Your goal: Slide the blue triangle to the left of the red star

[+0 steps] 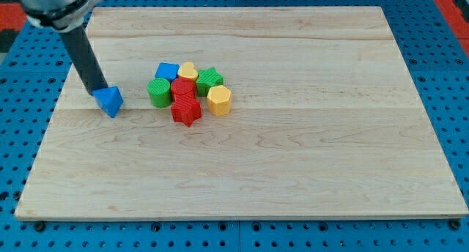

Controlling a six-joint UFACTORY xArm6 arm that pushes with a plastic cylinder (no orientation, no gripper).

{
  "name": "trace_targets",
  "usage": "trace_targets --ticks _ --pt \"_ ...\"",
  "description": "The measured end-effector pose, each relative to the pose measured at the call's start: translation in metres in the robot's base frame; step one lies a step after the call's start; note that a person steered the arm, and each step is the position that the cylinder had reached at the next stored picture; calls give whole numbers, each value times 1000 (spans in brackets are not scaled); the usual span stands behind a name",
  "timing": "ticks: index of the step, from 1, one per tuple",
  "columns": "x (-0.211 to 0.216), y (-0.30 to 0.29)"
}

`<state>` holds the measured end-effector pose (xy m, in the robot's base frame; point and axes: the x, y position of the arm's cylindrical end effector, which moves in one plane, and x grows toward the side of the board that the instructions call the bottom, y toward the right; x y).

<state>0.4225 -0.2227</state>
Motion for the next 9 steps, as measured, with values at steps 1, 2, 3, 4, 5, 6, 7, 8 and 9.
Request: trace_targets --ticks 1,2,3,4,5,6,7,8,9 --pt "17 -5" --pt "25 20" --pt "26 30" --pt "52 21" --pt "79 23" --pt "79 -2" --pt "47 -16" --pt "42 19" --pt "42 49"
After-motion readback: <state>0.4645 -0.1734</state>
